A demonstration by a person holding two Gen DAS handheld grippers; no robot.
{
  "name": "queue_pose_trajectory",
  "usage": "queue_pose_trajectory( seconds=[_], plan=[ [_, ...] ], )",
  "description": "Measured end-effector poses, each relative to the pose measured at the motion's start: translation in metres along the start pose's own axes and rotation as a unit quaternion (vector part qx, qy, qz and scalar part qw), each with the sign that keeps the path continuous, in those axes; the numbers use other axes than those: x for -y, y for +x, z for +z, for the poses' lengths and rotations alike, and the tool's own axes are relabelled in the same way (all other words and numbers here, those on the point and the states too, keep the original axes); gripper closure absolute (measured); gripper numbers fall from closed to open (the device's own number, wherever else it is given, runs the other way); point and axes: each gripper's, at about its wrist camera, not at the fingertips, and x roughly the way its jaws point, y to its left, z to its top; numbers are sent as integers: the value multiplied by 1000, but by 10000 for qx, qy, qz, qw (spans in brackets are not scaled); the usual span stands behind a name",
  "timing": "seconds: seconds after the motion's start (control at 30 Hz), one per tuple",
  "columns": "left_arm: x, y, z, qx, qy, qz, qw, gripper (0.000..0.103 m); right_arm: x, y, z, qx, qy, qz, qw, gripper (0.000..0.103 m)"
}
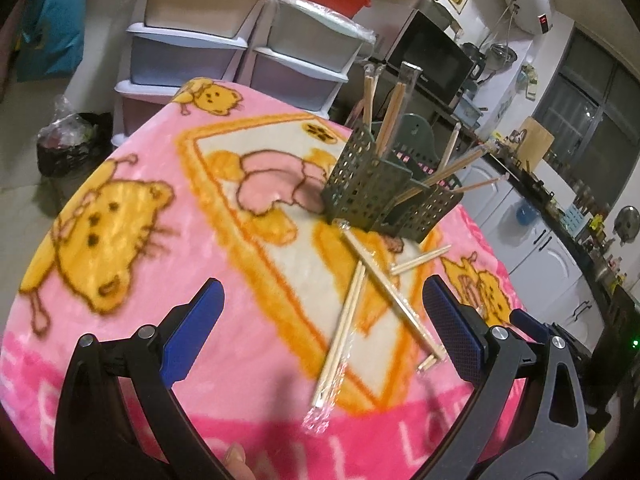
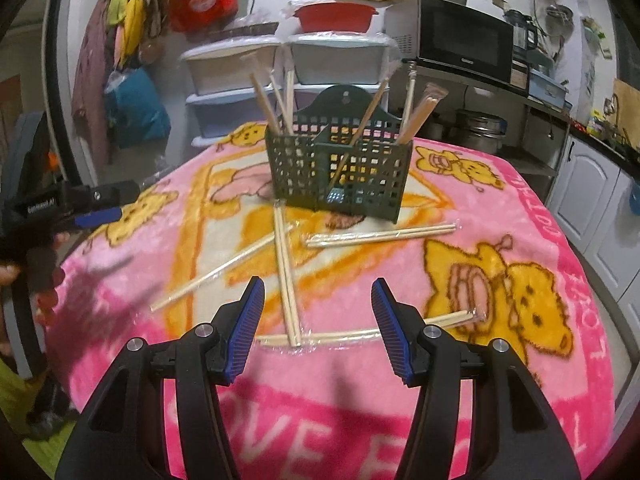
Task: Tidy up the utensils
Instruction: 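Withdraw both tools toward the chopsticks lying on the blanket, then close the left tool on a chopstick pair while the right tool grasps another chopstick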
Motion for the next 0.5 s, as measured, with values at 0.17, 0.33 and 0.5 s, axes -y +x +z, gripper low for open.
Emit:
queue_pose_trajectory(
  seconds=[0.17,0.33,0.5],
  plan=[
    [-3,3,-17,-252,110,112,9996,11,-9,5,-8,-141,-238,29,9996,50],
    [-7,8,-33,-507,198,176,9984,11,-21,13,-17,-317,-503,94,9982,50],
    [-7,12,-48,-739,312,155,9967,17,-31,23,-26,-508,-684,198,9962,56]
  ],
)
